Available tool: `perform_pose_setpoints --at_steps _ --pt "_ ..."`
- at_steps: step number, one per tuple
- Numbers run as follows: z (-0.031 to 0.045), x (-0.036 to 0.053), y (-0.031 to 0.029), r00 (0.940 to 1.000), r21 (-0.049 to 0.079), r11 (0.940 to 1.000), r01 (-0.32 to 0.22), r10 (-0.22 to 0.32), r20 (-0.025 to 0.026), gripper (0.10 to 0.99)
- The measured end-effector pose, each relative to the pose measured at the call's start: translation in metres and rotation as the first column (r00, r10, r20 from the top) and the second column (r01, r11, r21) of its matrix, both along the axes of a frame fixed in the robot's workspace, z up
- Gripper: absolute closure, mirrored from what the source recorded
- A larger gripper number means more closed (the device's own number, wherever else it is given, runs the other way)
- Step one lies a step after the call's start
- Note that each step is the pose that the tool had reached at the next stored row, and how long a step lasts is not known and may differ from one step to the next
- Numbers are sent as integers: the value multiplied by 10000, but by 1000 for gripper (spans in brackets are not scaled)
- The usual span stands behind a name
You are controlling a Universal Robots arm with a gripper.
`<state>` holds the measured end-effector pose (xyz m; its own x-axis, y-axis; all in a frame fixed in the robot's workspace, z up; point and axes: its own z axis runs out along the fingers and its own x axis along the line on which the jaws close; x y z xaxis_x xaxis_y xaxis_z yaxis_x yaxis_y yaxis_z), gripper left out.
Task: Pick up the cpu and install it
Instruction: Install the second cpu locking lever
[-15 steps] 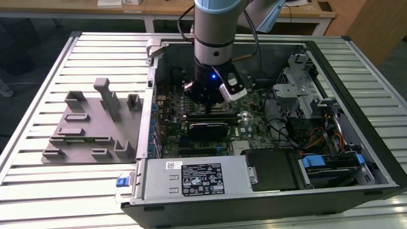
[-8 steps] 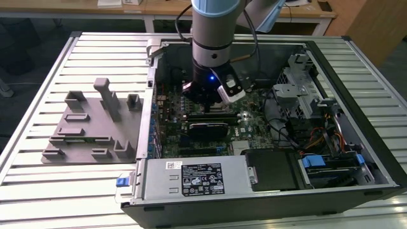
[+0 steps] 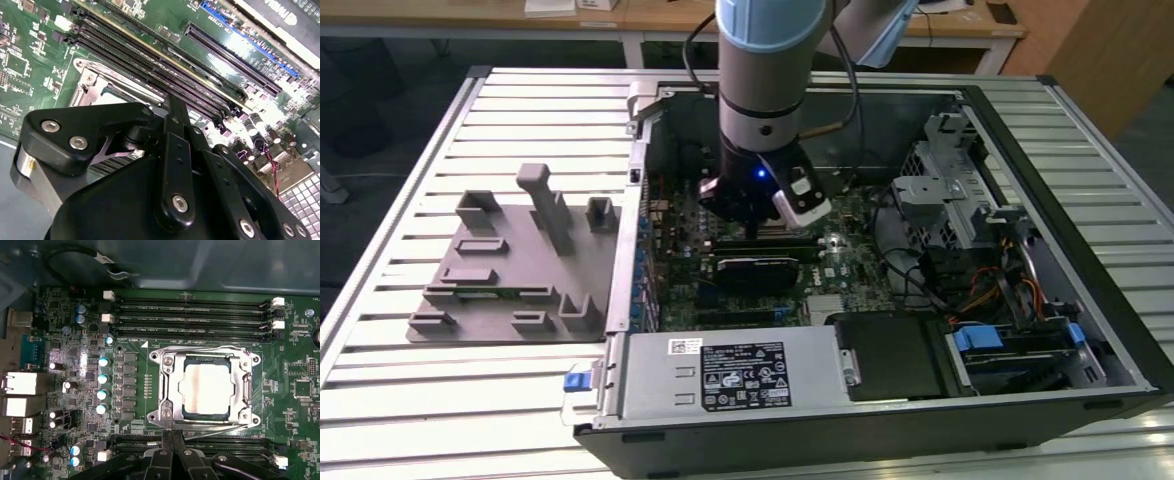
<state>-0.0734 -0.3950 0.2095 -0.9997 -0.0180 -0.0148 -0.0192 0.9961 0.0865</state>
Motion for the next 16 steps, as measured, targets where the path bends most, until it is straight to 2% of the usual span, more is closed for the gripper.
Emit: perform_pose_setpoints --at_steps 2,6,10,16 --pt "-16 -12 -26 10000 134 9999 -12 12 0 980" --pt "-46 -41 -74 10000 307 9995 -40 40 1 980" --pt "-48 -50 -85 10000 370 9993 -60 60 2 980" --pt "-66 -77 -136 10000 970 9952 -82 81 10 980"
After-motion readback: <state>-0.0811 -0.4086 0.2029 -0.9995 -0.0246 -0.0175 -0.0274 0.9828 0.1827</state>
